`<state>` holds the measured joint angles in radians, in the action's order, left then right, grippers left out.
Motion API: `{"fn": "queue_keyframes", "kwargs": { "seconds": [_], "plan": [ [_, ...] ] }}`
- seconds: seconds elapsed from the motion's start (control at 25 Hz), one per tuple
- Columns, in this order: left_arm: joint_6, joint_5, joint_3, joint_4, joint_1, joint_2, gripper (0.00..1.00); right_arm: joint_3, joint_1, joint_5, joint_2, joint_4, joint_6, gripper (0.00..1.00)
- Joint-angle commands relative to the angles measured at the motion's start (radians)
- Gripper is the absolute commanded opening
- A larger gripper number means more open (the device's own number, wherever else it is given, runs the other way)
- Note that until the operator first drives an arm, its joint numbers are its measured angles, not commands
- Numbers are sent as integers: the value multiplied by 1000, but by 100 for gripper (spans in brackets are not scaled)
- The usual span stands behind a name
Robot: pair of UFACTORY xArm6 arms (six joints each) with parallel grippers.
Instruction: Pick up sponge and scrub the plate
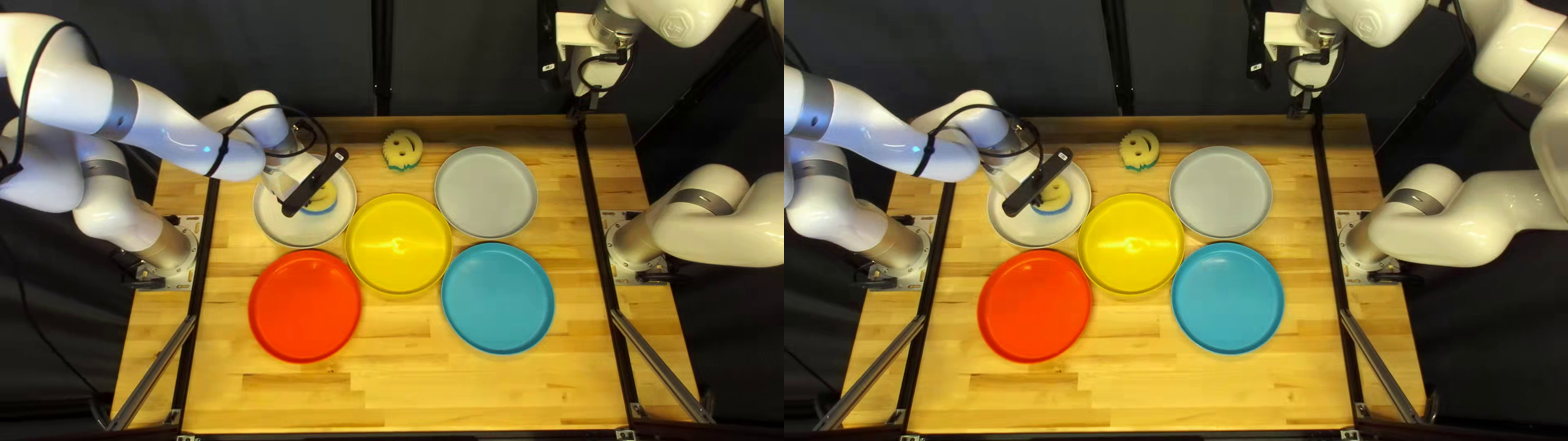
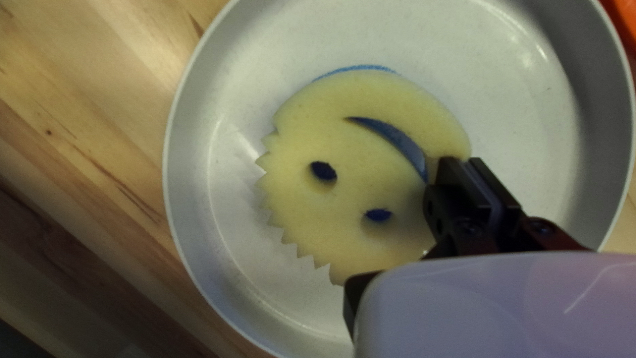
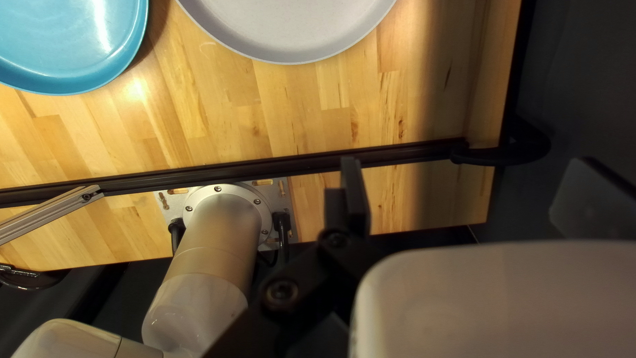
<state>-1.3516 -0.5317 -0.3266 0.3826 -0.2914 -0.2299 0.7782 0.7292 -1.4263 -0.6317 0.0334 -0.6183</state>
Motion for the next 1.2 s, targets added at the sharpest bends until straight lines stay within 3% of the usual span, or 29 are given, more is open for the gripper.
{"fn": "queue_keyframes", "kwargs": {
  "seconds": [0.04, 0.2, 0.52, 0.92, 1.2],
  "plan": [
    [42, 10, 54, 3, 52, -47, 0, 0, 0, 0, 0, 0, 0, 100],
    [80, -22, 83, -29, 54, -111, 0, 0, 0, 0, 0, 0, 0, 100],
    [57, -111, 134, -77, -57, -230, 0, 0, 0, 0, 0, 0, 0, 100],
    [-69, -114, 110, -58, -202, -163, 0, 0, 0, 0, 0, 0, 0, 100],
    [19, -127, 164, -60, -121, -246, 0, 0, 0, 0, 0, 0, 0, 100]
  ]
}}
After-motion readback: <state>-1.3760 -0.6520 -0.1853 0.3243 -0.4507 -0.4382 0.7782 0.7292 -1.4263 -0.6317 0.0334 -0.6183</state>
